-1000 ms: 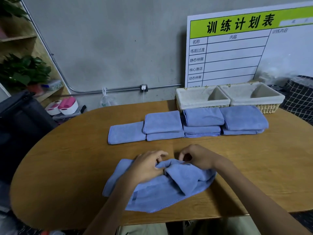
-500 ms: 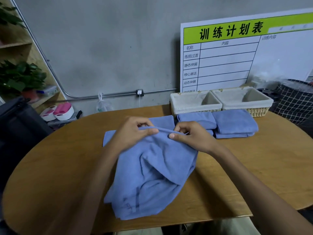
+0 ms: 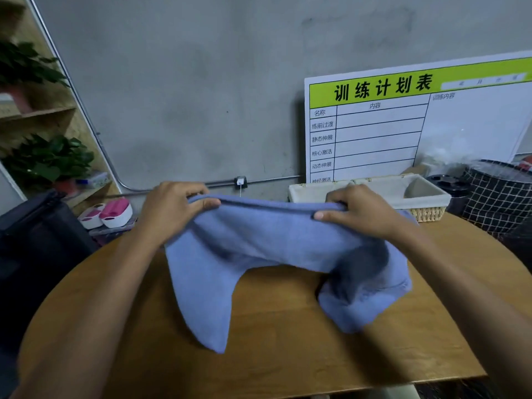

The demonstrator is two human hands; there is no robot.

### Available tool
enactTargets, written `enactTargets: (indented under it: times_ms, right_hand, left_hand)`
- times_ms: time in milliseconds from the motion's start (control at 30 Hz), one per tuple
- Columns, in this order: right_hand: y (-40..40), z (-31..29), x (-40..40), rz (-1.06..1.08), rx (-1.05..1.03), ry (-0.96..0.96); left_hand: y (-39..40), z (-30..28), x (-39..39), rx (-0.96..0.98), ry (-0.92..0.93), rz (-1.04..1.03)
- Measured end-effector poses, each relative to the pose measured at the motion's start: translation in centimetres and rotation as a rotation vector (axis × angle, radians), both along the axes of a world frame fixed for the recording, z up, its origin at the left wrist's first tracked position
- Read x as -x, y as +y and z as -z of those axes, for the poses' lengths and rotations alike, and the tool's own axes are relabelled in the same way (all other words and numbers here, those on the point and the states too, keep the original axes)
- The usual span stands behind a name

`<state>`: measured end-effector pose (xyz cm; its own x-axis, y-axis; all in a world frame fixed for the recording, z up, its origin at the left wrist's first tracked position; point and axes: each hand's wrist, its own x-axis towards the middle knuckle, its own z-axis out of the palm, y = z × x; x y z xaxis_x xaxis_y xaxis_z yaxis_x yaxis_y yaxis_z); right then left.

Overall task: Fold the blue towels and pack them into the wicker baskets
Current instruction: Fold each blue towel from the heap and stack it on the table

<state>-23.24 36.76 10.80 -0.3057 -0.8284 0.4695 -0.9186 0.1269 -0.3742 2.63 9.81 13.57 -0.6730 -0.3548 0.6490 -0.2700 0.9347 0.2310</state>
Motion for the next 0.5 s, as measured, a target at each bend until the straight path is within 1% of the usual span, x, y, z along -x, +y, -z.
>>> enactTargets:
  times_ms: [33, 67, 133, 167, 233, 300, 400, 500]
  right_hand:
    - [0.1, 0.8, 0.4, 0.025, -0.020, 0.010]
    - [0.3, 1.4, 1.0, 0.048, -0.001, -0.027]
    - [1.2, 1.8, 2.2, 0.084, 0.098, -0.144]
    - [1.6, 1.6, 2.6, 0.098, 0.128, -0.168]
    - [2.1, 0.8, 3.0, 0.129, 0.110, -0.127]
    - [2.4, -0.7, 2.9, 0.156, 0.099, -0.066]
    - [3.0, -3.7, 2.9, 0.249, 0.173, 0.015]
    - [3.5, -6.4, 2.6, 0.311, 0.216, 0.093]
  left_hand:
    - [-0.3, 0.4, -0.2, 0.004, -0.028, -0.016]
    - [-0.8, 0.7, -0.6, -0.009, -0.023, -0.018]
    - [-2.2, 0.8, -1.7, -0.027, 0.008, -0.009]
    - [-2.7, 0.7, -2.1, -0.010, -0.008, -0.002]
    - [-3.2, 0.6, -2.7, 0.031, -0.108, 0.000]
    - [-3.5, 0.5, -3.1, 0.030, -0.160, -0.017]
    - [-4.0, -1.1, -4.1, -0.020, -0.100, -0.069]
    - [-3.7, -3.2, -4.7, 0.031, -0.025, -0.055]
